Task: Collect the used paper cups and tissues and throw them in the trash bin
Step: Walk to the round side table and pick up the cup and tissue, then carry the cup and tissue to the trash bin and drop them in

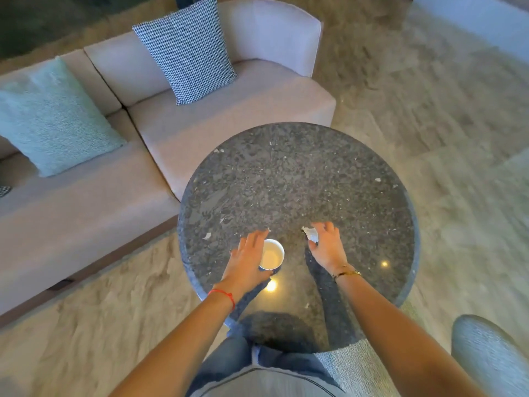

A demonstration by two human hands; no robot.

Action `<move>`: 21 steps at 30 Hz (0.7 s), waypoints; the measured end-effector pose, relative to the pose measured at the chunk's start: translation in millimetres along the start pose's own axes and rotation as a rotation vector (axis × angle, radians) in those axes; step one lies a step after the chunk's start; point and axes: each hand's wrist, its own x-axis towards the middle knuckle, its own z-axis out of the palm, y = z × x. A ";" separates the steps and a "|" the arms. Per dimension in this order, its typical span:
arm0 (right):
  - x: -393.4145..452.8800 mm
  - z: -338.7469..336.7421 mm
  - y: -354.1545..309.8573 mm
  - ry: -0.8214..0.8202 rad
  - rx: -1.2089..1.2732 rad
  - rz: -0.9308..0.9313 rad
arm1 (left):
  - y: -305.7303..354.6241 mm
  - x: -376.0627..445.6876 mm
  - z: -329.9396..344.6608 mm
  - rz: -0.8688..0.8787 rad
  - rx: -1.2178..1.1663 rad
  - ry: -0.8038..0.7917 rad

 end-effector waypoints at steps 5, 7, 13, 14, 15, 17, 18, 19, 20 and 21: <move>6.9 10.1 1.4 -0.040 -0.063 0.010 | -1.8 9.5 1.4 0.002 0.032 -0.057; 3.9 13.4 3.9 -0.054 -0.052 0.032 | -1.1 10.8 1.4 -0.004 0.014 -0.071; -23.7 14.3 8.4 0.034 0.076 0.083 | -4.4 5.2 -3.0 0.021 -0.060 -0.044; -31.2 11.7 7.3 0.067 0.107 0.083 | -5.6 2.3 -5.0 0.039 -0.067 -0.031; -40.1 8.6 6.3 0.096 0.134 0.082 | -6.6 -1.1 -7.1 0.058 -0.073 -0.018; -60.9 2.2 3.6 0.146 0.182 0.079 | -8.7 -9.7 -12.4 0.095 -0.093 0.003; -73.1 -0.7 2.1 0.166 0.202 0.085 | -9.8 -15.1 -15.3 0.112 -0.105 0.012; -86.2 -3.1 0.7 0.187 0.219 0.092 | -11.1 -21.3 -17.9 0.128 -0.119 0.023; -100.4 -4.5 -0.7 0.209 0.233 0.098 | -12.6 -28.4 -20.4 0.146 -0.133 0.035; -115.6 -5.0 -2.2 0.234 0.244 0.105 | -14.2 -36.3 -22.6 0.168 -0.145 0.048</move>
